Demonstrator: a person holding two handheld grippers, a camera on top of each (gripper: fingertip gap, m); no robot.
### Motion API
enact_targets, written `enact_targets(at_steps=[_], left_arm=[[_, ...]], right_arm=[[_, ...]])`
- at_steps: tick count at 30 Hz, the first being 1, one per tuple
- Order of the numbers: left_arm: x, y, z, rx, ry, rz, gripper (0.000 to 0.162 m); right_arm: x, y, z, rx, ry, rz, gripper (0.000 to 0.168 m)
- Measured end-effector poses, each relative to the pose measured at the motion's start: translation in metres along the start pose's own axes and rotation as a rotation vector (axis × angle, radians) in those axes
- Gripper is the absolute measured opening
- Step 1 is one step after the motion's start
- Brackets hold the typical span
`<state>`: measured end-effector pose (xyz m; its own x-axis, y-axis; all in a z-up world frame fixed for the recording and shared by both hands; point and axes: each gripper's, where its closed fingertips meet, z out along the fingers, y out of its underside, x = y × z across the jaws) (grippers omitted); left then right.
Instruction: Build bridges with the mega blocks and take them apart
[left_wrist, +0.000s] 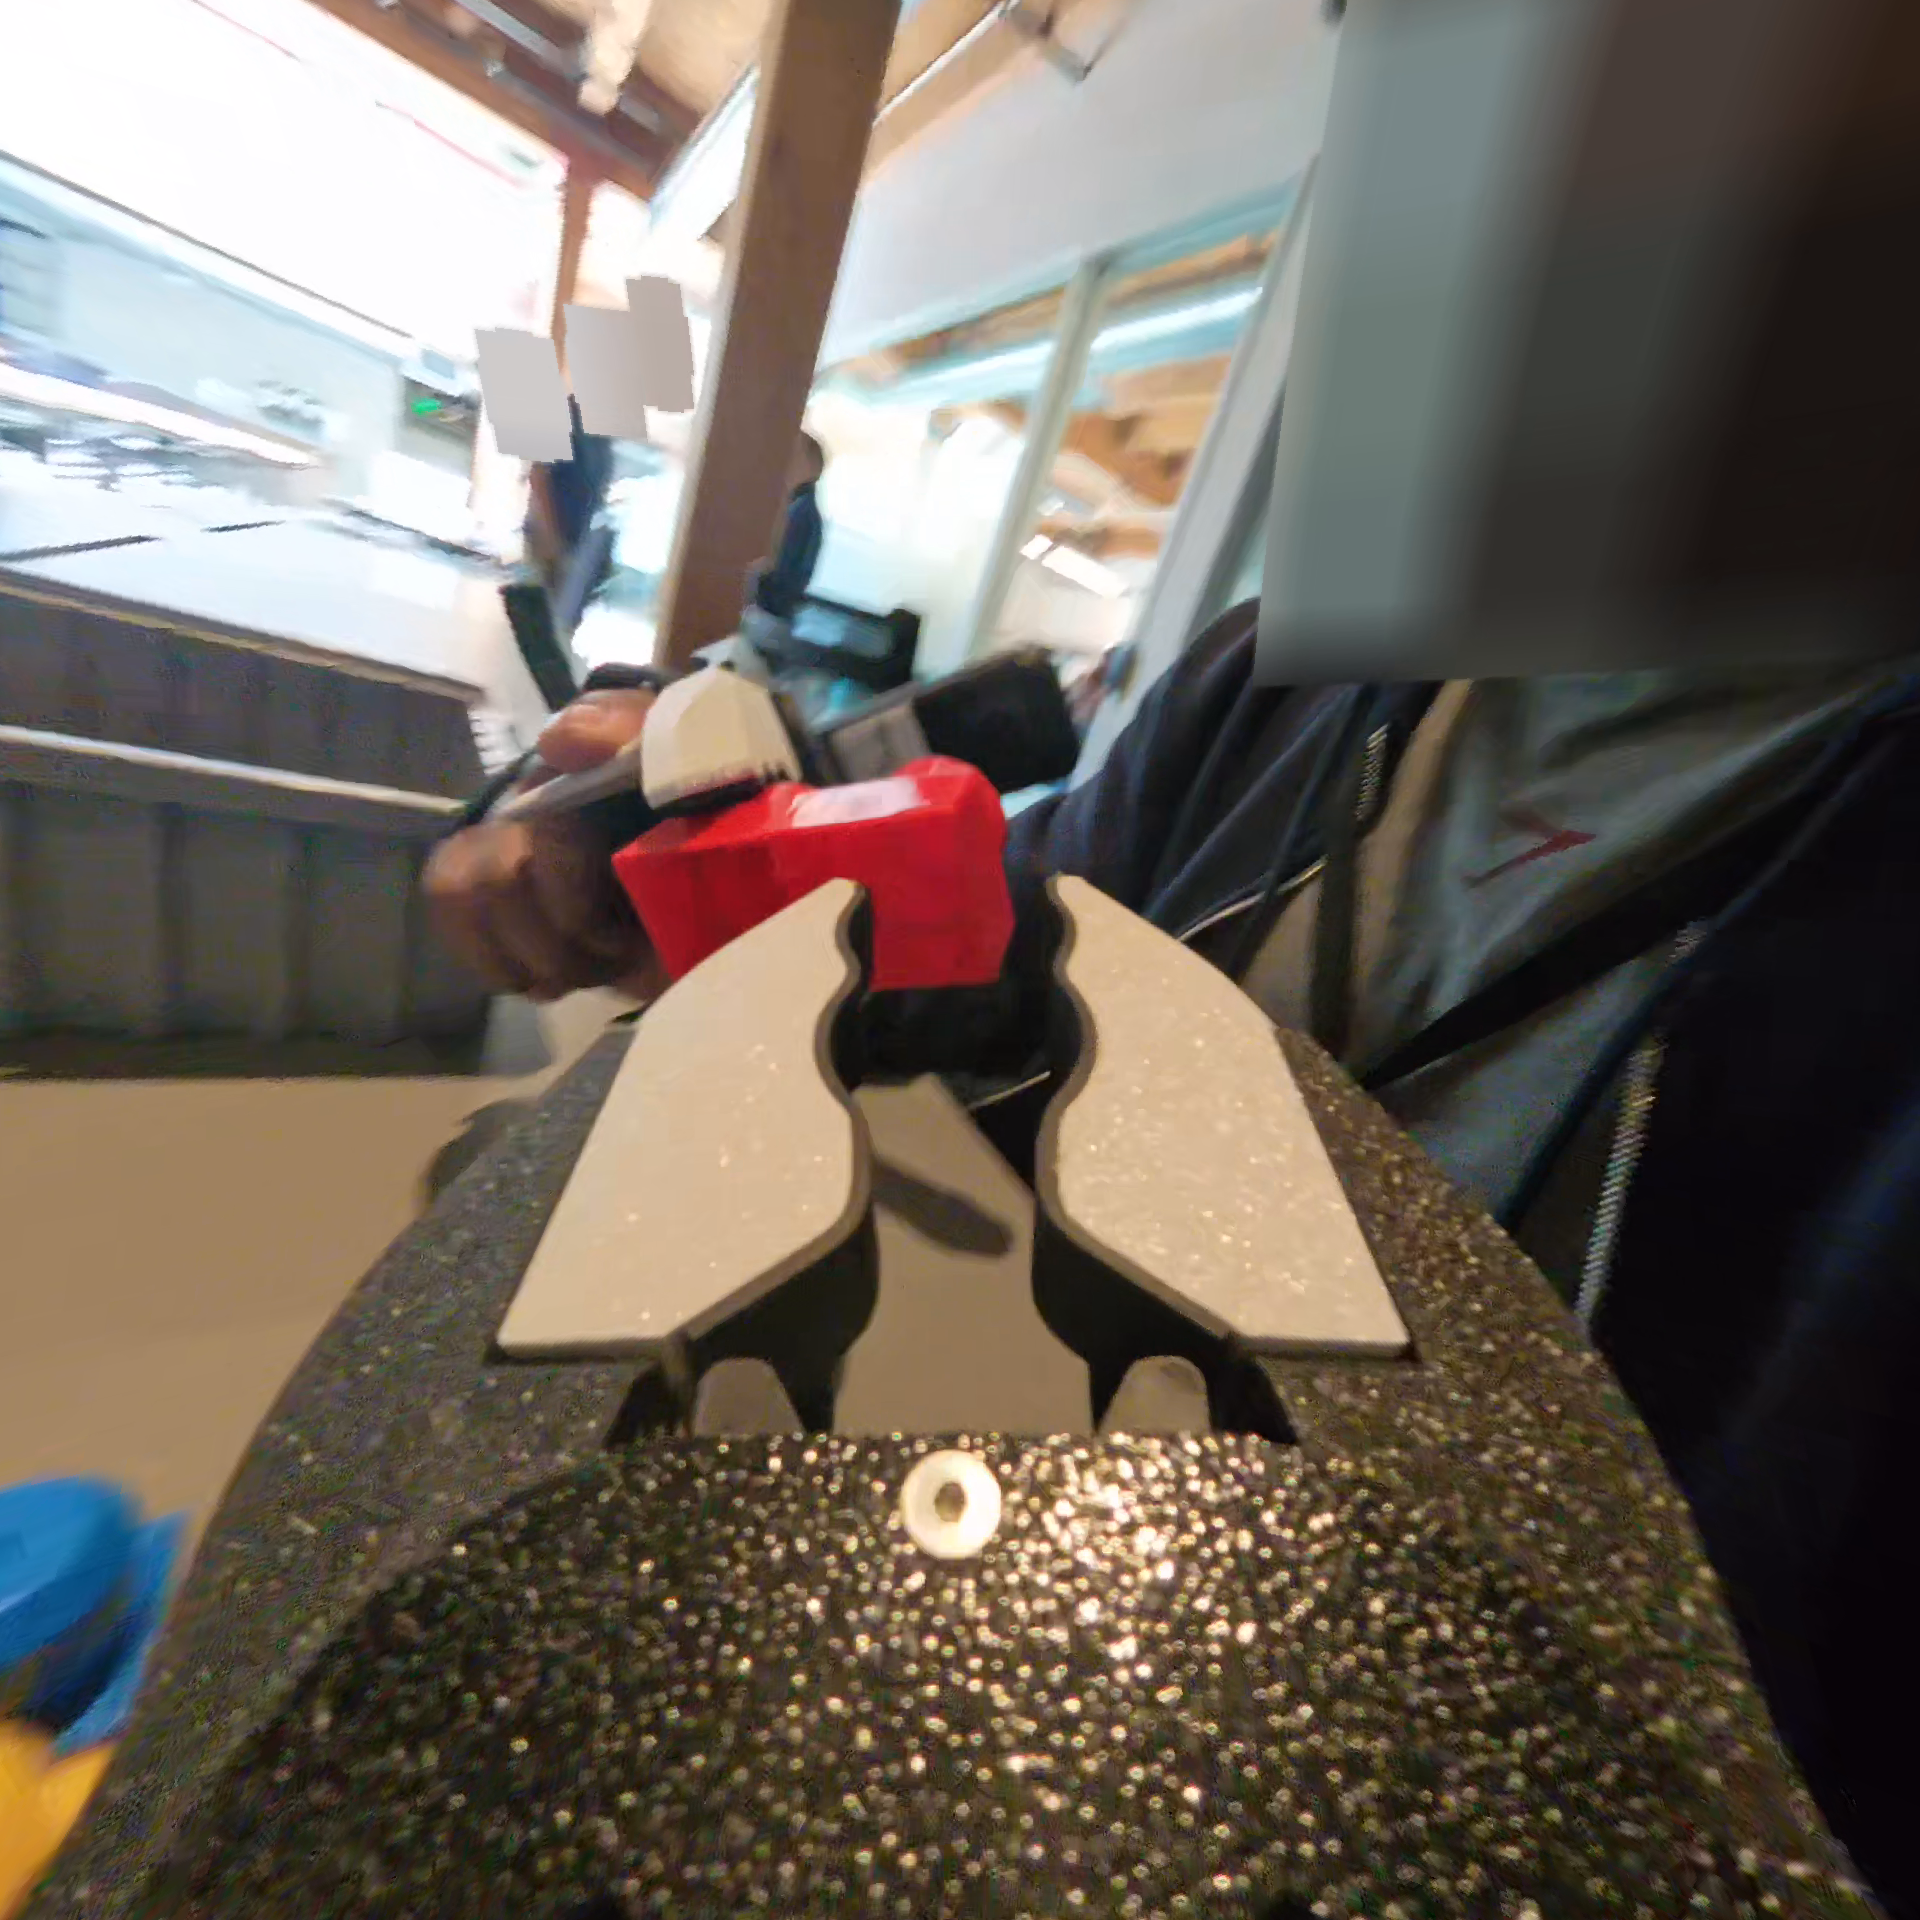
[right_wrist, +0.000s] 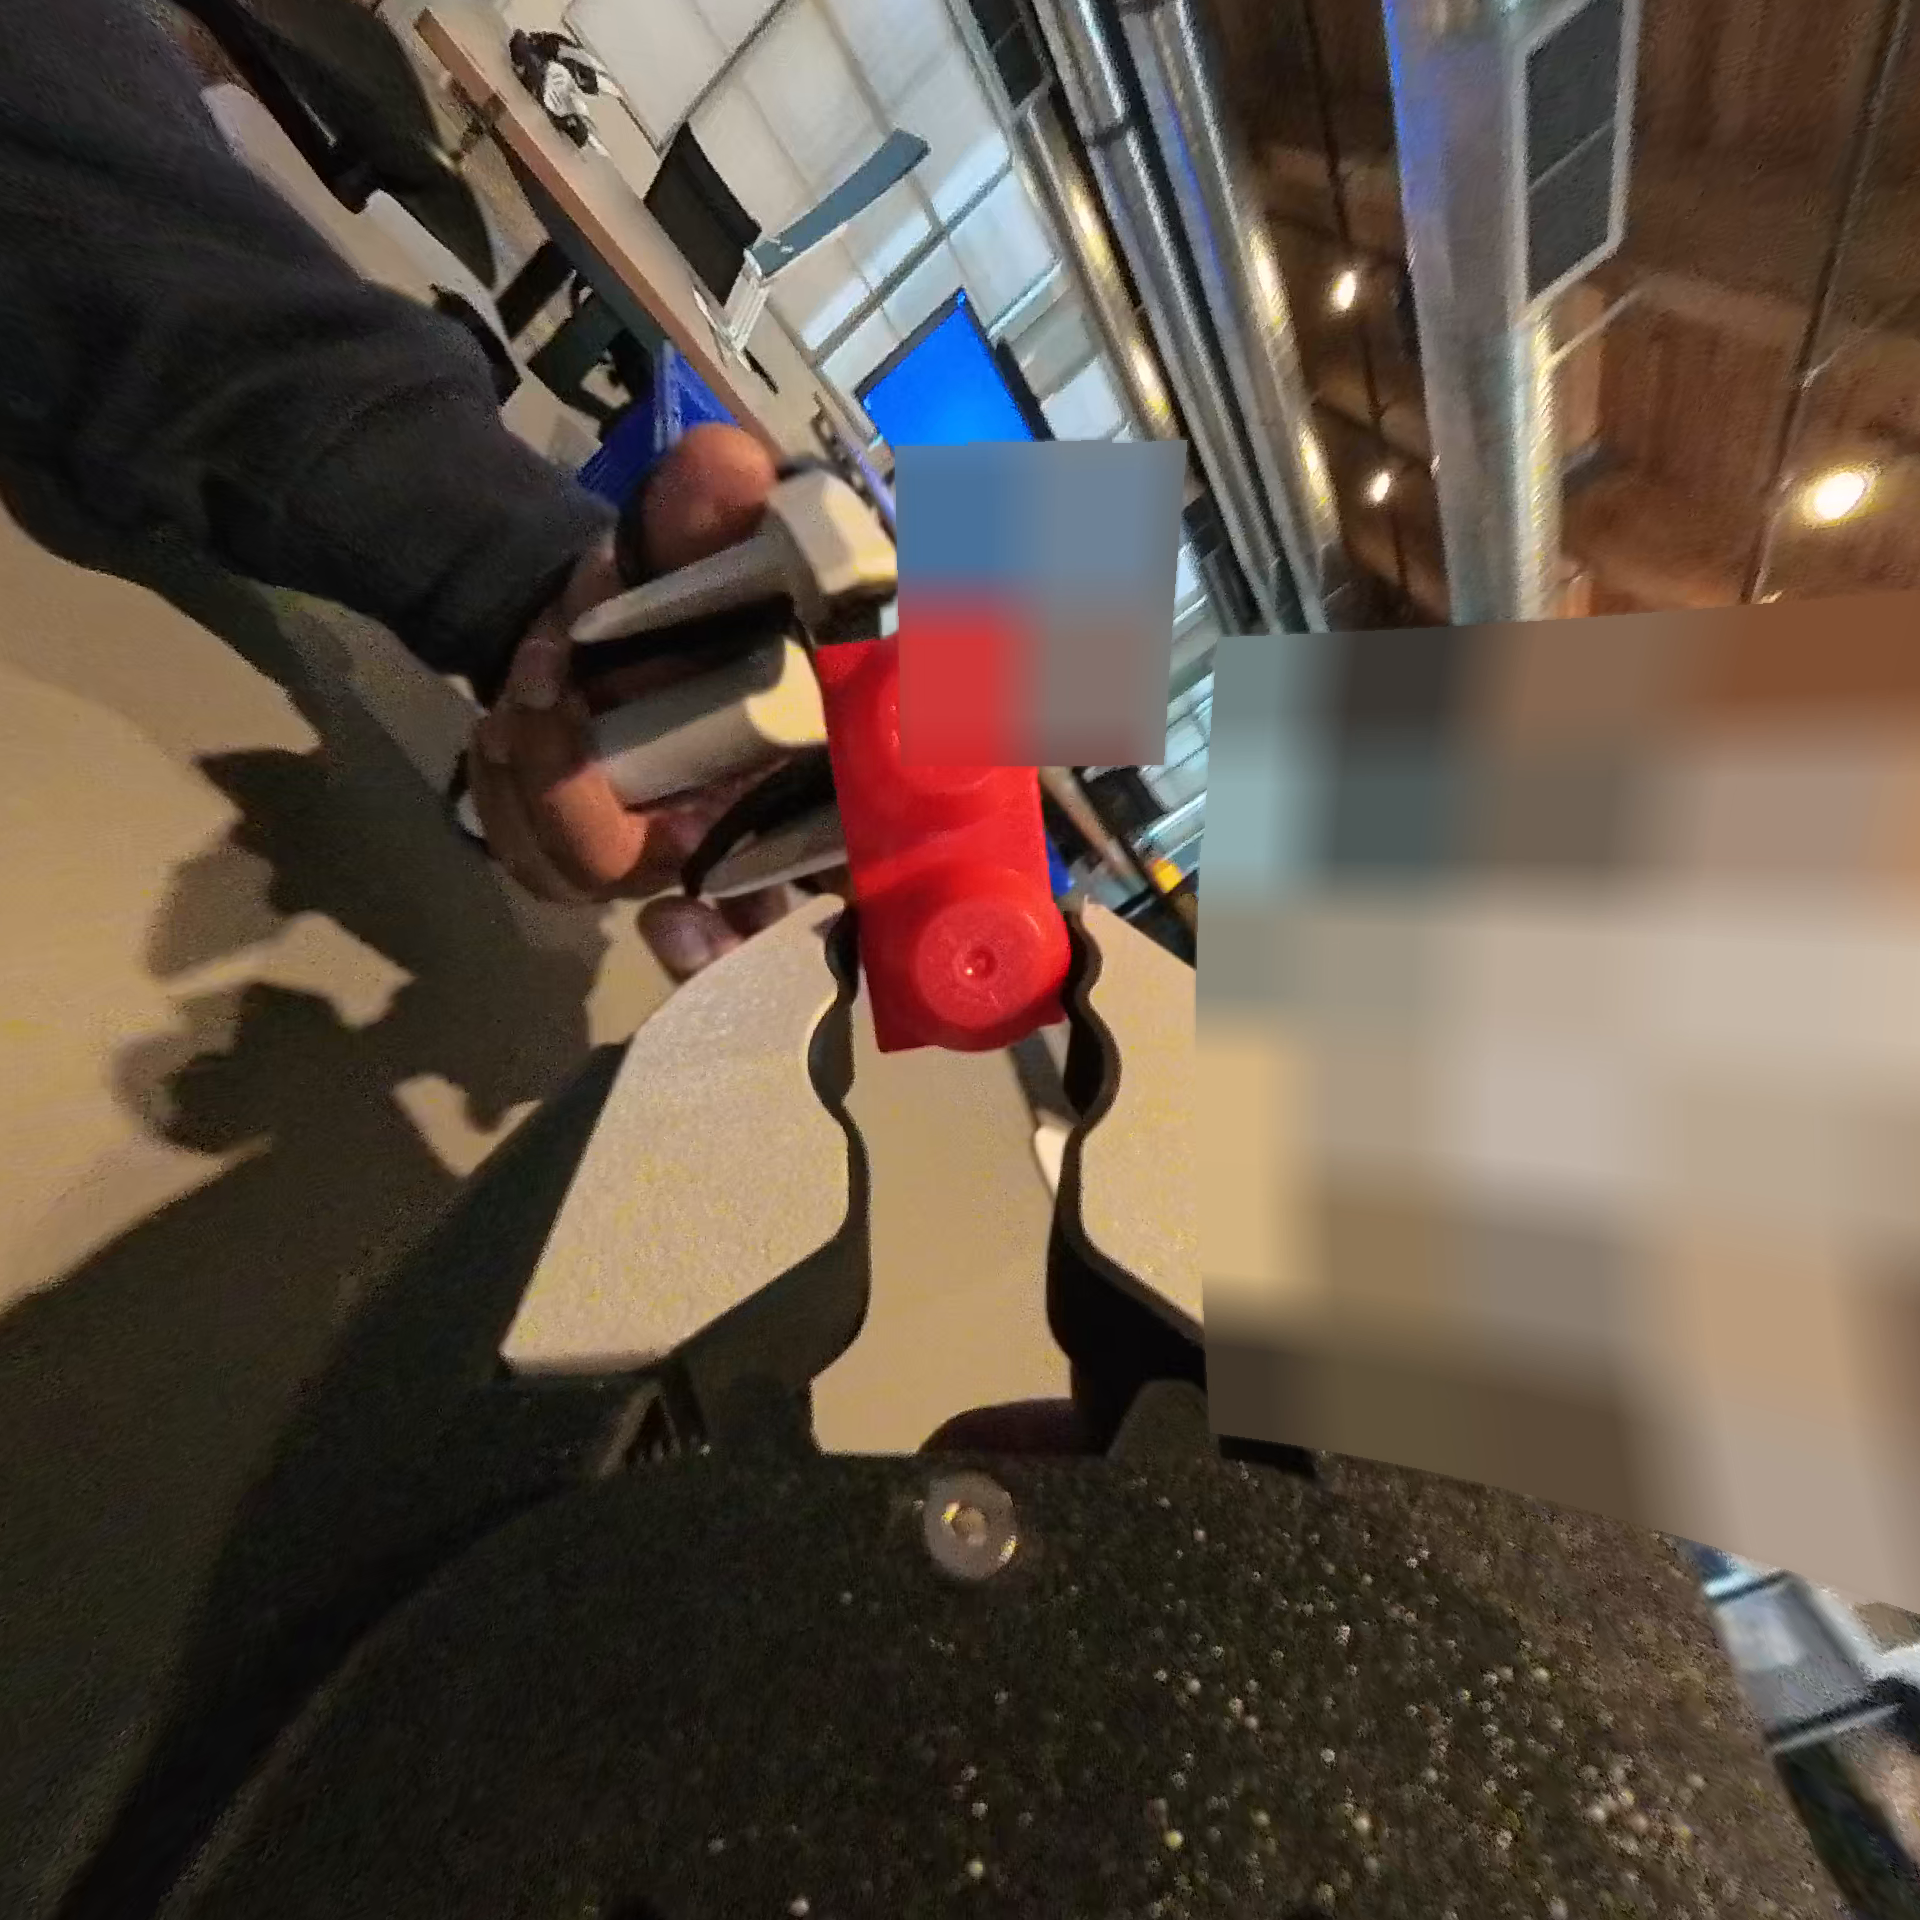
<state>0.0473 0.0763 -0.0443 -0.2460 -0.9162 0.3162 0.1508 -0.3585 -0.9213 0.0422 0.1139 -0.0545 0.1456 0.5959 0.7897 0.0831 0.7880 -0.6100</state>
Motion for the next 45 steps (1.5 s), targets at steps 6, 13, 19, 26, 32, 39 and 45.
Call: enact_targets(at_steps=[6, 13, 19, 26, 32, 39, 45], left_arm=[[-0.022, -0.01, -0.036, -0.207, -0.407, 0.519, 0.054], [-0.04, 0.016, -0.036, -0.487, -0.527, 0.838, 0.053], [-0.053, 0.039, -0.033, -0.606, -0.537, 0.839, 0.037], [-0.058, 0.022, -0.045, -0.484, -0.566, 0.792, 0.036], [-0.074, -0.002, -0.098, -0.236, -0.633, 0.558, 0.036], [-0.083, -0.001, -0.1, -0.08, -0.507, 0.351, 0.036], [-0.077, -0.001, -0.085, -0.05, -0.438, 0.375, 0.036]], right_arm=[[-0.011, 0.032, 0.005, -0.204, -0.165, 0.253, 0.038], [-0.033, 0.047, 0.007, -0.317, -0.307, 0.431, 0.037], [-0.045, 0.047, 0.009, -0.338, -0.346, 0.408, 0.037], [-0.037, 0.055, 0.018, -0.329, -0.248, 0.414, 0.055], [-0.034, 0.071, 0.02, -0.312, -0.246, 0.577, 0.072], [-0.029, 0.077, 0.03, -0.27, -0.254, 0.697, 0.074], [-0.017, 0.069, 0.045, -0.16, -0.259, 0.815, 0.063]])
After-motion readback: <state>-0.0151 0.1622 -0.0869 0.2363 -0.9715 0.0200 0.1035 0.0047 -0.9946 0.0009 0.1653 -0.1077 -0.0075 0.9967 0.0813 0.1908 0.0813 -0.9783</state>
